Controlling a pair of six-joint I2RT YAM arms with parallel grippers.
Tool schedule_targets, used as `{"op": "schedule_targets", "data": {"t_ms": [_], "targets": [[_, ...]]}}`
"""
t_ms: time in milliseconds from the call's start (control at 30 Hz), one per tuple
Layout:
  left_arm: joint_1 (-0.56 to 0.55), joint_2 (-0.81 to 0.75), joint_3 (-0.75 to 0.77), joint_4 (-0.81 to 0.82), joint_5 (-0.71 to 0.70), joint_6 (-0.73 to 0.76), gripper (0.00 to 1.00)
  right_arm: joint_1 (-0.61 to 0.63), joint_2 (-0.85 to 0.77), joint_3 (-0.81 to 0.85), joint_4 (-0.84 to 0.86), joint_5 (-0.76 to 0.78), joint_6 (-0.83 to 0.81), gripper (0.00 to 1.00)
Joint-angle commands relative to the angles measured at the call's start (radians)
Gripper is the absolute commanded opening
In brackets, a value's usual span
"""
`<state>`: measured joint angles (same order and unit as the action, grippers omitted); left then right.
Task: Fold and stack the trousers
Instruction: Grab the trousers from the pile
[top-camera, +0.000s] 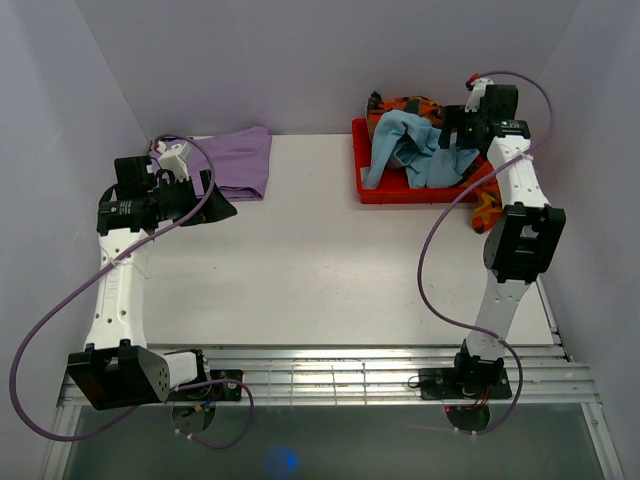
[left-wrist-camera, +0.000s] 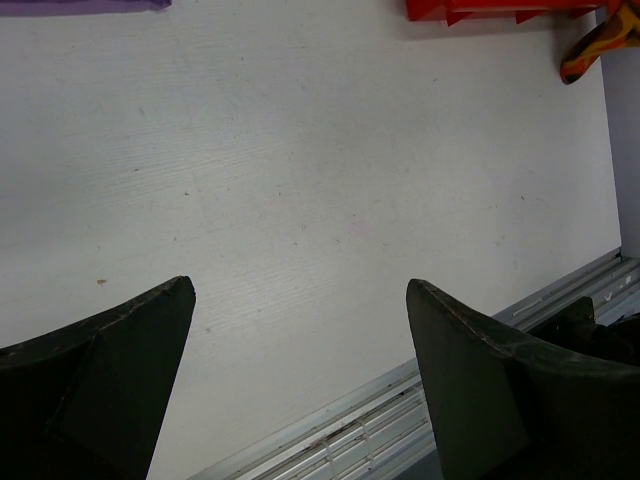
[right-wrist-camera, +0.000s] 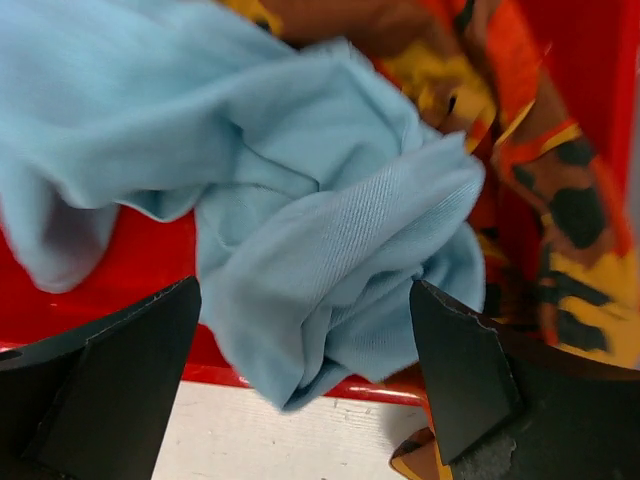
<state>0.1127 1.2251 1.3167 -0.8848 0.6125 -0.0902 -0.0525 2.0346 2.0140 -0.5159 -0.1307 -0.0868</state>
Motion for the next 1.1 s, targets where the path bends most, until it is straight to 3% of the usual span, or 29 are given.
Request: {"op": "schedule_targets", "data": {"t_ms": [0,233,300,333,367,433,467,533,567,867,1067], "targets": [[-0.001,-0.032,-0.004,0.02,0.006,0.006,0.98,0.002,0.09,0.044,-0.035,0.051,0.031,0.9],[0.001,-0.036,-0.005,0.024,-0.003,0.006,0.98,0.002,0.225,0.107,-0.022,-0.055,0.065,0.9],[-0.001,-0.035,-0.004,0.023,-0.01,0.006,0.98,0.002,0.245,0.115,-0.018,-0.131,0.059,0.97],[0.001,-0.036,-0.004,0.023,-0.011,0.007,0.98,0.002,0.245,0.115,-0.009,-0.153,0.058,0.88],[-0.001,-0.036,-0.004,0.023,-0.014,0.009,0.98,0.002,0.234,0.117,-0.006,-0.19,0.056,0.71],[-0.001,-0.039,0.001,0.021,-0.025,0.015,0.98,0.002,0.193,0.115,0.007,-0.233,0.05,0.55],[-0.001,-0.041,0.004,0.02,-0.028,0.017,0.98,-0.003,0.171,0.111,0.016,-0.285,0.044,0.4],[0.001,-0.042,0.01,0.015,-0.042,0.021,0.98,-0.009,0.074,0.085,0.084,-0.335,0.058,0.23],[-0.001,-0.042,0.013,0.012,-0.045,0.023,0.98,-0.013,0.037,0.047,0.115,-0.38,0.065,0.08],[0.001,-0.03,0.059,-0.011,-0.103,0.017,0.98,-0.018,-0.33,-0.044,0.379,-0.518,0.173,0.08],[-0.001,-0.019,0.105,-0.031,-0.132,0.012,0.98,-0.017,-0.459,0.034,0.532,-0.639,0.361,0.08]]}}
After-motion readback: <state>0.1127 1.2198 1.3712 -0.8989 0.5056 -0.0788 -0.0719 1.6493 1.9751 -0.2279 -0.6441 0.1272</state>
